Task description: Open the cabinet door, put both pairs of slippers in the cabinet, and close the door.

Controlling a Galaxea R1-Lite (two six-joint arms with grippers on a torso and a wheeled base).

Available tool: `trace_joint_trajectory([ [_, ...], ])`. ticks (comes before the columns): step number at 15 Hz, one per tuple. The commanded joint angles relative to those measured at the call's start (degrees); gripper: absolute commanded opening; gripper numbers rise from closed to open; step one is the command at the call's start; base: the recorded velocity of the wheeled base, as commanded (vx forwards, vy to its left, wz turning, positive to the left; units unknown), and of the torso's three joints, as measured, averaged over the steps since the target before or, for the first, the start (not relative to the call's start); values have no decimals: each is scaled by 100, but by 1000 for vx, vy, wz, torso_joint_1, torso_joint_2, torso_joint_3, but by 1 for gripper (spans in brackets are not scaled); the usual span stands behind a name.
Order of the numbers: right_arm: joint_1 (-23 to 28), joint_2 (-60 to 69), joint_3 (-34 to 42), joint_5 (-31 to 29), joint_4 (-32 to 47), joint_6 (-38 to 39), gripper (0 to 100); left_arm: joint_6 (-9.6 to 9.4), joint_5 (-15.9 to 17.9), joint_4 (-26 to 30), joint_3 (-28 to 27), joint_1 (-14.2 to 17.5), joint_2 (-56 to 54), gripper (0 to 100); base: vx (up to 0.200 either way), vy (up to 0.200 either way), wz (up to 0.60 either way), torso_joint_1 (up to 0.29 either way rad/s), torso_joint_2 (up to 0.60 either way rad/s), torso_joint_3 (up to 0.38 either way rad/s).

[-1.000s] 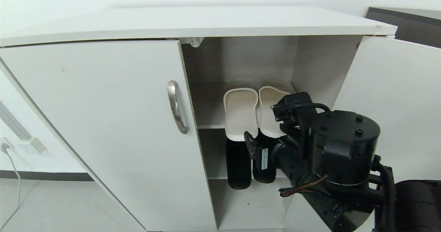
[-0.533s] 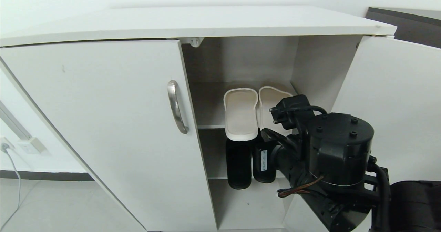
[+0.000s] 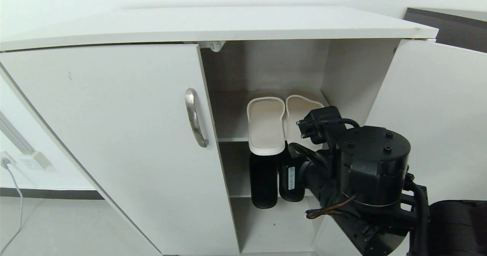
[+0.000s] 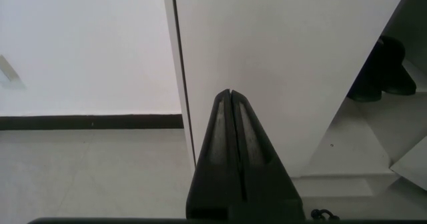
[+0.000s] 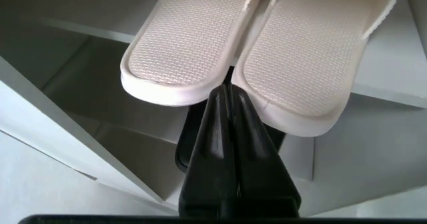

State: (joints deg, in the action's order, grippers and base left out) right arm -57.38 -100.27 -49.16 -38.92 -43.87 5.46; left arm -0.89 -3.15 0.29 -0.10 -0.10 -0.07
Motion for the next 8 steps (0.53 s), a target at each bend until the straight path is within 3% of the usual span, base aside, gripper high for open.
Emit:
trace_joint_trajectory([
  [1, -1, -28, 3, -1, 2, -1, 0, 1, -2, 6, 1, 1, 7, 0, -200, 0, 0, 12, 7, 2],
  [8, 34, -28, 30, -1, -7, -1, 0, 1, -2, -3, 1, 1, 7, 0, -200, 0, 0, 0, 3, 2],
])
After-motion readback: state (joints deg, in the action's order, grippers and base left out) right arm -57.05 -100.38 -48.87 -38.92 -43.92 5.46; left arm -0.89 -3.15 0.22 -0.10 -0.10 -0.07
